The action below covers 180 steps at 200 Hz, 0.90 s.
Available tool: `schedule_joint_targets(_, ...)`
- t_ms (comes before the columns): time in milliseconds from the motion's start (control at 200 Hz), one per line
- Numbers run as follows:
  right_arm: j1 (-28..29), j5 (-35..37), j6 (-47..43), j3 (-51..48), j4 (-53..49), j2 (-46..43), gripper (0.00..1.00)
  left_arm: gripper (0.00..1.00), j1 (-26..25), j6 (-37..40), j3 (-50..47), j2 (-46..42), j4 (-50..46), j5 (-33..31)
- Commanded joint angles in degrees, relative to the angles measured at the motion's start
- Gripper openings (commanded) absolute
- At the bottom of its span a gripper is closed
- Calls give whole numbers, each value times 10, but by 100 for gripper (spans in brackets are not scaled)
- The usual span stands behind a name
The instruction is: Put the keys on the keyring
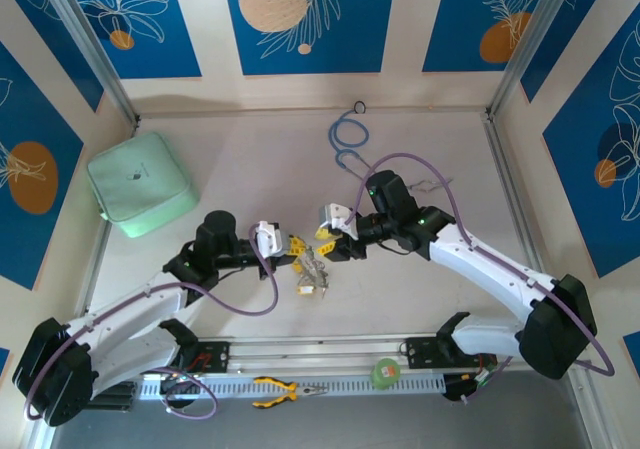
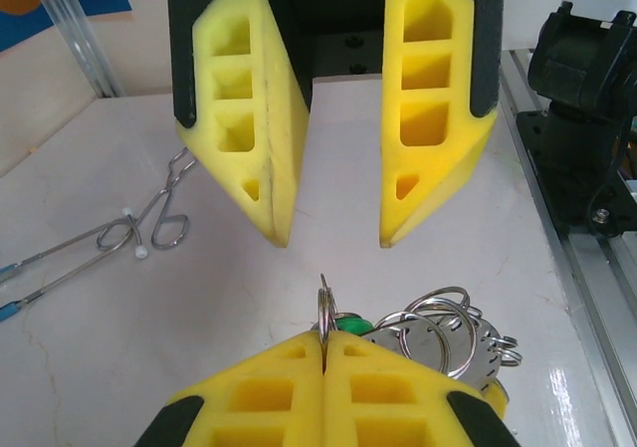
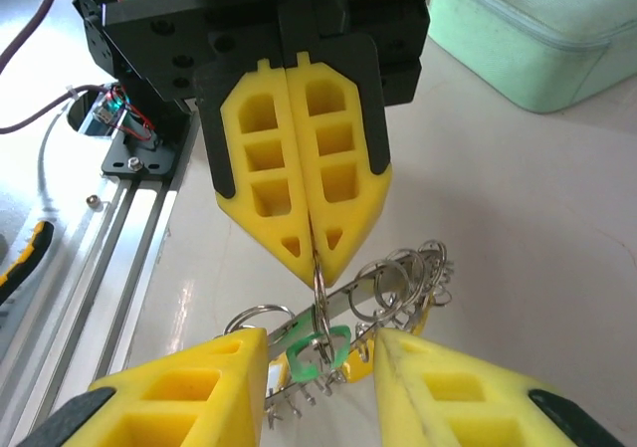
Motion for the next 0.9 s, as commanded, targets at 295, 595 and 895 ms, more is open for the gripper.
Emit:
schedule_joint_targets(295, 11, -28, 13, 4, 35, 35, 27, 0, -3, -18, 0, -2, 57, 27)
schedule_joint_targets(595, 11, -41, 10, 13, 32, 39, 1, 0, -3, -21, 1, 1, 58, 28)
schedule_joint_targets(895, 20, 27, -31, 45, -38, 32, 0, 30, -3, 8, 10, -13, 2, -12)
